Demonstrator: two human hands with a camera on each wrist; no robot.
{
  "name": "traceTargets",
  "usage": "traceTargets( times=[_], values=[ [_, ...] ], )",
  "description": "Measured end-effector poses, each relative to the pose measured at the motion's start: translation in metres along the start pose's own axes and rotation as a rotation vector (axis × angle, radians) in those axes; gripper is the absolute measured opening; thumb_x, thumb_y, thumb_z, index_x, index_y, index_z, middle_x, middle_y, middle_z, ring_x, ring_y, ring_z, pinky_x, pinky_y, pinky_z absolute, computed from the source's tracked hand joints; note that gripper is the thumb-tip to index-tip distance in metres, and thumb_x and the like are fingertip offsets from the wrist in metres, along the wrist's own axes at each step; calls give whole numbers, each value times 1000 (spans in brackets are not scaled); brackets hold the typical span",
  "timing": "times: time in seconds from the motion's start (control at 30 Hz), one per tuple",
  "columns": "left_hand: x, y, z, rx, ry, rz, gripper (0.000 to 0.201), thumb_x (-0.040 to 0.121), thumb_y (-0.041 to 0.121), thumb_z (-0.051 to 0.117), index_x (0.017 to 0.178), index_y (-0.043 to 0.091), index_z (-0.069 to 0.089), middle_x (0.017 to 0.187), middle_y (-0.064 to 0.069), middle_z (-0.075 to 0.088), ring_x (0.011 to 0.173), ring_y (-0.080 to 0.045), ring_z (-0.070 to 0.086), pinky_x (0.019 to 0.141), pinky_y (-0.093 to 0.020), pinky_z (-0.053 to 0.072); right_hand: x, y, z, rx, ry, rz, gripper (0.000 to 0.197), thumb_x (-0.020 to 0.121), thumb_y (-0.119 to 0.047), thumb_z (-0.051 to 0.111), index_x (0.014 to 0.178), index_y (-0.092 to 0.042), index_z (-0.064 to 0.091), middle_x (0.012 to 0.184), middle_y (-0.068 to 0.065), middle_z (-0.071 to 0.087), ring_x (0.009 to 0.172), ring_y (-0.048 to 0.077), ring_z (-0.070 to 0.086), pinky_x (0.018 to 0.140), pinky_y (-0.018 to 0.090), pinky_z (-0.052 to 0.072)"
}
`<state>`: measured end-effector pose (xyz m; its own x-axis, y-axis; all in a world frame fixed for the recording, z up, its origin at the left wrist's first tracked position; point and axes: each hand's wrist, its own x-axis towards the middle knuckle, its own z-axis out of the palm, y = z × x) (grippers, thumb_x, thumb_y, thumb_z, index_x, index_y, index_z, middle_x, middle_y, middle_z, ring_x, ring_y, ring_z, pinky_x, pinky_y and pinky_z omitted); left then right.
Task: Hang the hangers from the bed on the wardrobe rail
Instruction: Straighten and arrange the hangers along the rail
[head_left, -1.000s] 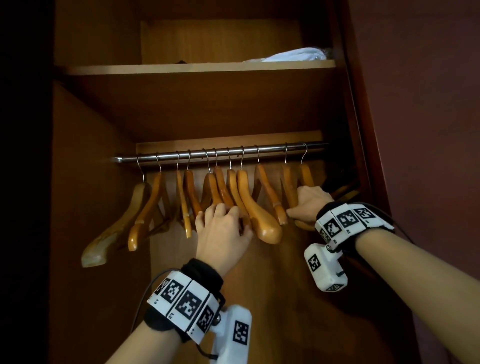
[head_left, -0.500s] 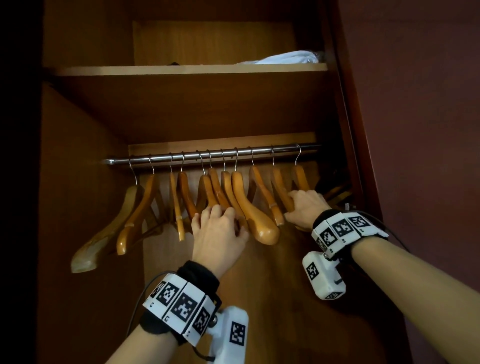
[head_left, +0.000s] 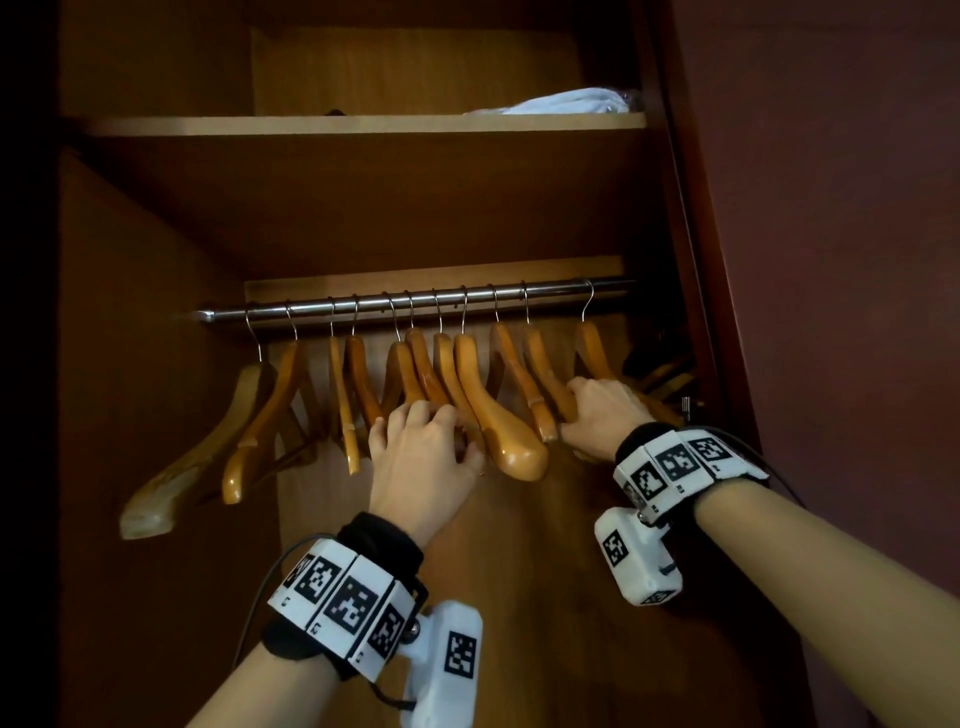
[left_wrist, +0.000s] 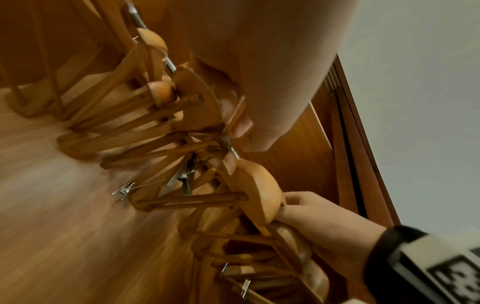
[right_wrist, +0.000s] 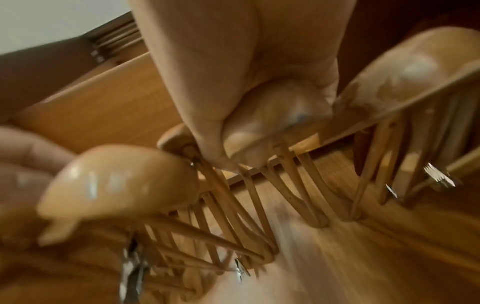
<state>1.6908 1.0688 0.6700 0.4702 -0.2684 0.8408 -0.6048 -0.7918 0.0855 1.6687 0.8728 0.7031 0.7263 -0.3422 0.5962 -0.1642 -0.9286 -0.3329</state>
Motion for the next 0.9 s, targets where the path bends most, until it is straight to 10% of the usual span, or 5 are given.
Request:
traceTargets(
  times=[0.3,0.9],
  values=[
    [0,-1,1,-6,-4,7,32,94,40,46,120,24,55,124,2,49,133,-22,33,115,-48,15,-1,39,-27,9,21,153,59,91,-37,55,141,-15,34,141,17,36,129,38,38,103,46,40],
    [1,-7,4,2,19,13,32,93,37,47,121,25,55,127,3,48,133,-22,34,116,-47,18,3,43,-16,-45,-18,194,47,89,-37,59,129,-17,46,117,13,57,108,33,57,81,36,45]
  ],
)
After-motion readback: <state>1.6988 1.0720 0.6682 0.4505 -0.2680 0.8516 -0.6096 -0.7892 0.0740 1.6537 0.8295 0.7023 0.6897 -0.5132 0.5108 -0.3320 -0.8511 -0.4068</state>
